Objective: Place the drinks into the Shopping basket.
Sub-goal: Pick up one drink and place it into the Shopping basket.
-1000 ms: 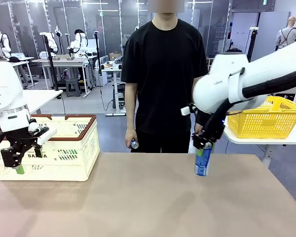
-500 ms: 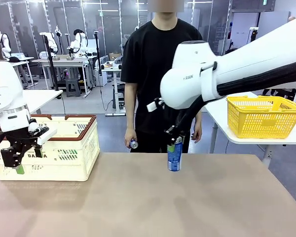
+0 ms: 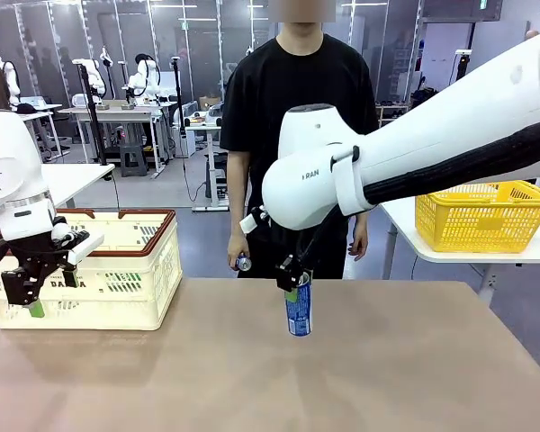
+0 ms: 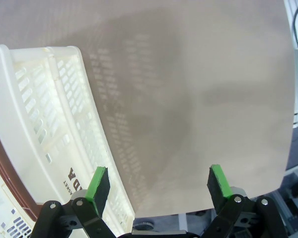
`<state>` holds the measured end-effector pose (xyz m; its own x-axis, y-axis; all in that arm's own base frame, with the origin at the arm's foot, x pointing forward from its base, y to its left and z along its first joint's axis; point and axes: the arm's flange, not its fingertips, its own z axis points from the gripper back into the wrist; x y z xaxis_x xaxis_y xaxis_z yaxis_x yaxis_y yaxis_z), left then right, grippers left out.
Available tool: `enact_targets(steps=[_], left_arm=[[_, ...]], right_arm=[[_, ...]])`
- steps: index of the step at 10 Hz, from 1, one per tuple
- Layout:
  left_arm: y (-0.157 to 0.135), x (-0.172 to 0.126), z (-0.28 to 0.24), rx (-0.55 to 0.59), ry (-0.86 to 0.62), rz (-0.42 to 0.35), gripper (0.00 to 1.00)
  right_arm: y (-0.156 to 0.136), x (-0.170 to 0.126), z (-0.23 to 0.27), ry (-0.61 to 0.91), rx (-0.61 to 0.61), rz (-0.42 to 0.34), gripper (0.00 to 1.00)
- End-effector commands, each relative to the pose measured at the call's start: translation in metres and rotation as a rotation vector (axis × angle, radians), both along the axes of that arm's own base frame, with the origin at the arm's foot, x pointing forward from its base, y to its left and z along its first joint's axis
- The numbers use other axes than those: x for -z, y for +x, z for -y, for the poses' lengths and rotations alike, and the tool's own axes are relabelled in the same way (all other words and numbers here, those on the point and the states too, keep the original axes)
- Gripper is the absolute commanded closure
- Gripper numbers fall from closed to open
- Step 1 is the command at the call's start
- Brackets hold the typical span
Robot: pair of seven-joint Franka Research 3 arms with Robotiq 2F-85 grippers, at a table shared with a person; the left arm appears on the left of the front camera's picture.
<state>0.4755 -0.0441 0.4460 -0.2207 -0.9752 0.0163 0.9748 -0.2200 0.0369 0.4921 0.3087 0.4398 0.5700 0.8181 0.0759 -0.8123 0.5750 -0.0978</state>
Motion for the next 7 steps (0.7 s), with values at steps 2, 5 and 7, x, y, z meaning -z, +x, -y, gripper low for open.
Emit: enact_targets(steps=[2,5,7], left_arm=[[-0.003,-0.003,-0.001,-0.008,0.003,-0.002,0.00],[-0.003,-0.003,-0.001,-0.008,0.003,-0.002,0.00],[-0.003,-0.003,-0.001,-0.008,0.003,-0.002,0.00]], right_arm=[[0.001,0.008,-0.004,0.018,0.003,0.049,0.77],[-0.001,0.021,-0.003,0.078,0.009,0.073,0.77],[0.000,0.029,-0.005,0.086,-0.009,0.068,0.77]])
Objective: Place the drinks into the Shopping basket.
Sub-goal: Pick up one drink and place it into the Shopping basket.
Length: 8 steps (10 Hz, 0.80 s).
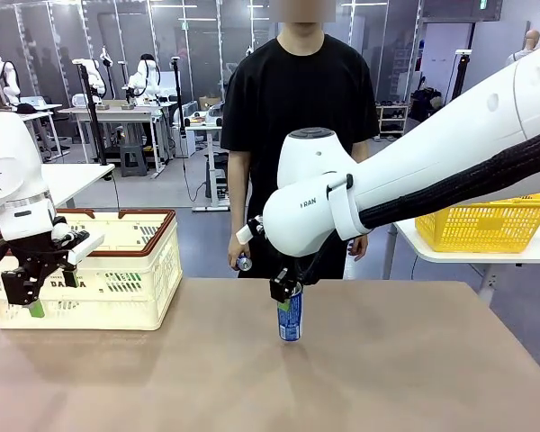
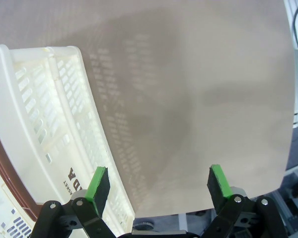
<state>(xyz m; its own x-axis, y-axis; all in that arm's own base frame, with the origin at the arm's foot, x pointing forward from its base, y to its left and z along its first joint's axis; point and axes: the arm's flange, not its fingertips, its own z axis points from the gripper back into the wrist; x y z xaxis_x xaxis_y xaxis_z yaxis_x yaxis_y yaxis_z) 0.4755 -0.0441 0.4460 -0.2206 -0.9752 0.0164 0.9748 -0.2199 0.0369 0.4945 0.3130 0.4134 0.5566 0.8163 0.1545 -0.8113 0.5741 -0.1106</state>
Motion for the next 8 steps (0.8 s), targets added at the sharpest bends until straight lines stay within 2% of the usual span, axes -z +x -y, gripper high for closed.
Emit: enact_targets(steps=[1,3,8], left_arm=[[-0.003,-0.003,0.000,-0.008,0.003,-0.002,0.00],[-0.003,-0.003,0.000,-0.008,0.003,-0.002,0.00],[-0.003,-0.003,0.000,-0.008,0.003,-0.002,0.00]], right_arm=[[-0.001,0.006,-0.002,0.049,-0.010,0.007,0.77],[0.002,0.012,-0.002,0.069,-0.014,0.021,0.77],[0.006,0.022,-0.004,0.077,-0.009,-0.014,0.77]])
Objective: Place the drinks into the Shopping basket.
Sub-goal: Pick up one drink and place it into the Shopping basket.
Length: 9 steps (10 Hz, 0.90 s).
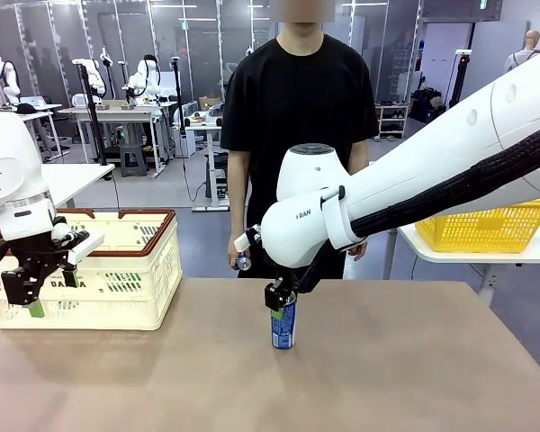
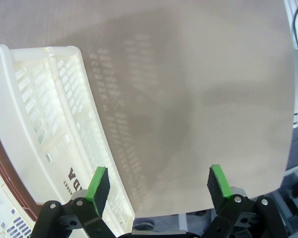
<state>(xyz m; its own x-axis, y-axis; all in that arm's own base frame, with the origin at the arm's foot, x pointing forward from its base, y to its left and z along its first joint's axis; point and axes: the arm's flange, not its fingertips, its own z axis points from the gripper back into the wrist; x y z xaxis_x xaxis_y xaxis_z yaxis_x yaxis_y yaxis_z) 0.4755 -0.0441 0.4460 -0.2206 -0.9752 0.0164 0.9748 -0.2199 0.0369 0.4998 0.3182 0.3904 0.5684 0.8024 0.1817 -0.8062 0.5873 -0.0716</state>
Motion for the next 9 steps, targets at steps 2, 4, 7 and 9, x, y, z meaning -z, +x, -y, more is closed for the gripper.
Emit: enact_targets(steps=[2,4,7,9], left_arm=[[-0.003,-0.003,0.000,-0.008,0.003,-0.002,0.00],[-0.003,-0.003,0.000,-0.008,0.003,-0.002,0.00],[-0.003,-0.003,0.000,-0.008,0.003,-0.002,0.00],[-0.003,-0.003,0.000,-0.008,0.003,-0.002,0.00]], right_arm=[[0.001,-0.002,0.002,0.026,-0.019,-0.003,0.35],[0.001,-0.006,0.003,0.021,-0.042,0.002,0.15],[0.003,-0.020,0.010,-0.001,-0.035,-0.003,0.03],[0.003,-0.036,0.029,-0.029,-0.026,0.002,0.03]])
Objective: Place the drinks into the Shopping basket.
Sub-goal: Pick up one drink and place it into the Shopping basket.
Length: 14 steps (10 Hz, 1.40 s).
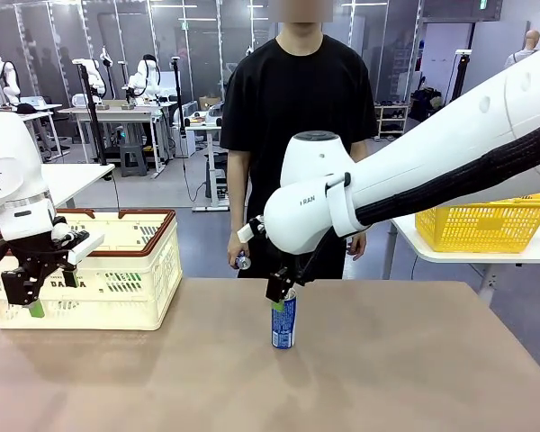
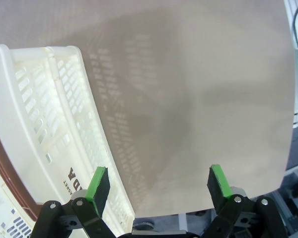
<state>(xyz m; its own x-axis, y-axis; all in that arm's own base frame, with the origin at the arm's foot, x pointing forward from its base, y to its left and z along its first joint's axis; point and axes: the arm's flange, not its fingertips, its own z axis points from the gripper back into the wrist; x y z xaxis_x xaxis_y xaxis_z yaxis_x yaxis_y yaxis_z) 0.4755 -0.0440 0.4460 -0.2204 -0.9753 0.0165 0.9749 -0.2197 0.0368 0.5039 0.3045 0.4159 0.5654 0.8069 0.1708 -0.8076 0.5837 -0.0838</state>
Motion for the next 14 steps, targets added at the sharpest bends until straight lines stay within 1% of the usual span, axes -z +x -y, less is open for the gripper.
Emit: enact_targets(steps=[1,2,4,5,6,7,9,10,11,12,14], left_arm=[[-0.003,-0.003,0.000,-0.007,0.003,-0.002,0.00],[-0.003,-0.003,0.000,-0.007,0.003,-0.002,0.00],[-0.003,-0.003,0.000,-0.007,0.003,-0.002,0.00],[-0.003,-0.003,0.000,-0.007,0.003,-0.002,0.00],[-0.003,-0.003,0.000,-0.007,0.003,-0.002,0.00],[-0.003,-0.003,0.000,-0.007,0.003,-0.002,0.00],[-0.003,-0.003,0.000,-0.007,0.003,-0.002,0.00],[-0.003,-0.003,0.000,-0.007,0.003,-0.002,0.00],[-0.003,-0.003,0.000,-0.007,0.003,-0.002,0.00],[-0.003,-0.003,0.000,-0.007,0.003,-0.002,0.00],[-0.003,-0.003,0.000,-0.007,0.003,-0.002,0.00]], right_arm=[[-0.001,-0.020,0.031,-0.017,-0.015,0.014,0.03],[-0.002,-0.029,0.054,-0.026,0.012,0.011,0.03],[-0.013,-0.044,0.106,-0.042,0.070,-0.024,0.03],[-0.023,-0.052,0.137,-0.022,0.104,-0.040,0.03],[-0.036,-0.059,0.171,0.005,0.175,-0.044,0.03],[-0.047,-0.062,0.199,0.032,0.246,-0.041,0.03],[-0.066,-0.064,0.248,0.096,0.363,-0.004,0.03],[-0.075,-0.062,0.266,0.144,0.399,-0.017,0.03],[-0.078,-0.060,0.276,0.166,0.427,-0.011,0.03],[-0.080,-0.057,0.279,0.176,0.434,-0.008,0.03],[-0.079,-0.052,0.283,0.160,0.522,0.009,0.03]])
